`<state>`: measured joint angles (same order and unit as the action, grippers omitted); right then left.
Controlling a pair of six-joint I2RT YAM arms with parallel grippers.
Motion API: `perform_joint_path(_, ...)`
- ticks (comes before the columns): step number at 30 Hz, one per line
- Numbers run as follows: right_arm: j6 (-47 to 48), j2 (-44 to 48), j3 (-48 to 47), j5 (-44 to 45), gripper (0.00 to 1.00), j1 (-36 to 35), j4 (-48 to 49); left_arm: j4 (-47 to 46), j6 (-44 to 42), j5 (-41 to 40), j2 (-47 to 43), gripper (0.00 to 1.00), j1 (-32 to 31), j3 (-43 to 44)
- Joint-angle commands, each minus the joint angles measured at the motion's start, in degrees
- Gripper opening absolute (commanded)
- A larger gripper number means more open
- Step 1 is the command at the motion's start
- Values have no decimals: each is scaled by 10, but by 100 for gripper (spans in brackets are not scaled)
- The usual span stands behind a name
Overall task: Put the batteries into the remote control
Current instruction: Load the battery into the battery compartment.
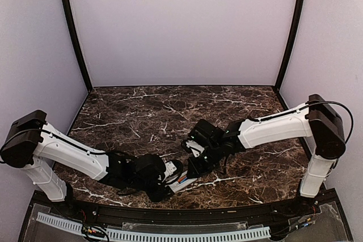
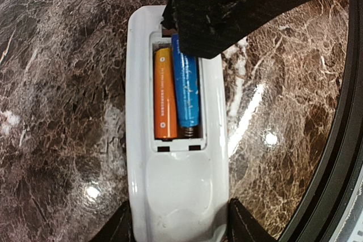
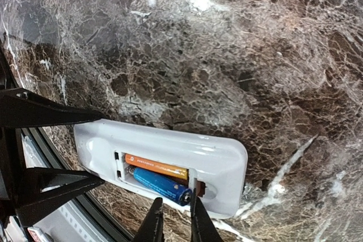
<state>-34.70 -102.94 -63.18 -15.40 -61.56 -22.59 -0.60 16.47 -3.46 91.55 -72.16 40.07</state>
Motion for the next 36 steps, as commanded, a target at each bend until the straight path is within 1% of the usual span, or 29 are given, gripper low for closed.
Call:
perform_joint_path(1,29,15,-27,16,17,2,-57,57,3,33,15,44,0,-19)
perform_joint_path(11,43,-2,-46,19,18,14,-48,56,4,33,15,44,0,-20)
perform_joint_path(24,34,-25,-37,-10,11,14,-26,57,3,33,15,43,0,-20)
perform_joint_path(29,28,-32,-32,-23,6,11,-15,57,3,33,17,43,0,-19)
perform_joint_path(36,12,-30,-12,-38,3,4,-1,58,4,33,18,43,1,-19)
